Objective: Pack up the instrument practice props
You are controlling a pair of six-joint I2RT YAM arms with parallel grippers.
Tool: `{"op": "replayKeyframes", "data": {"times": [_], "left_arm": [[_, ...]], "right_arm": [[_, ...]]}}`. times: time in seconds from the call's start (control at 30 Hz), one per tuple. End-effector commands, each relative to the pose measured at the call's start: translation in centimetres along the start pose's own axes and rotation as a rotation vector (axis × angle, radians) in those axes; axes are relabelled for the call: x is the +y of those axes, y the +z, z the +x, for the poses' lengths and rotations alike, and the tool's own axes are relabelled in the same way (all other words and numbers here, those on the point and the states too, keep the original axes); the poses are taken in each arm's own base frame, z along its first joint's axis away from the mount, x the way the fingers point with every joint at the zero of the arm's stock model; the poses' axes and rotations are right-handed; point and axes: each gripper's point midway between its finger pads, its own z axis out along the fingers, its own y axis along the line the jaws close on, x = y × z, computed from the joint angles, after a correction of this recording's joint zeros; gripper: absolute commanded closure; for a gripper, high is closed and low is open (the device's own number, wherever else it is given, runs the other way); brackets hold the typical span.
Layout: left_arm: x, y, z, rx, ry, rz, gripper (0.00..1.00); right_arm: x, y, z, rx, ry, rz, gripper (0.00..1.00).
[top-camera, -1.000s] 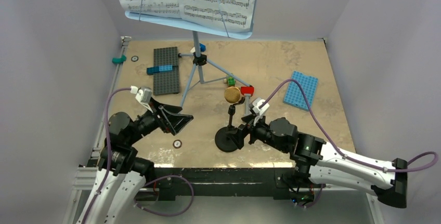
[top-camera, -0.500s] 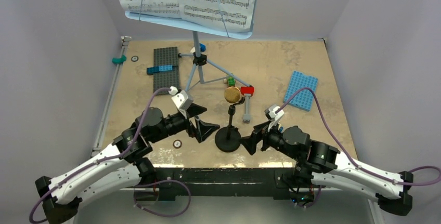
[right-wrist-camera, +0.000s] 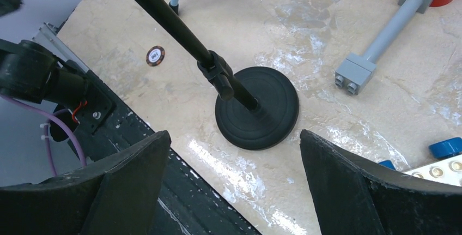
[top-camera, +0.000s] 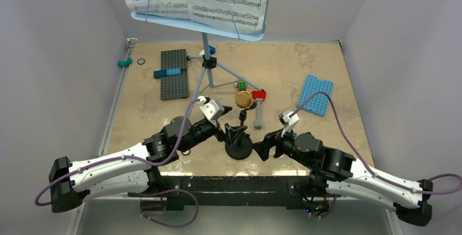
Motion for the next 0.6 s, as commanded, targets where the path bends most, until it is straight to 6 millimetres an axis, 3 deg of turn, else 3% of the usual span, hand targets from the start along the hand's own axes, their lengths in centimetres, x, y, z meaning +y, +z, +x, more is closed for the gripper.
{"op": "replayKeyframes", "data": {"times": [0.0, 0.23, 0.57], "left_arm": [[0.2, 1.3, -3.8, -0.123, 0.027, -0.049, 0.12], [-0.1, 3.2, -4.0, -0.134, 0.032, -0.068, 0.22], [-0.2, 4.3, -4.0, -0.129, 0.04, -0.088, 0.48]], "right_arm": [[-0.2, -0.3, -1.0, -0.04, 0.032, 0.021, 0.07], [-0.2, -0.3, -0.9, -0.038, 0.039, 0.022, 0.08], [-0.4, 0.0, 0.1, 0.004, 0.042, 0.037, 0.09]]}}
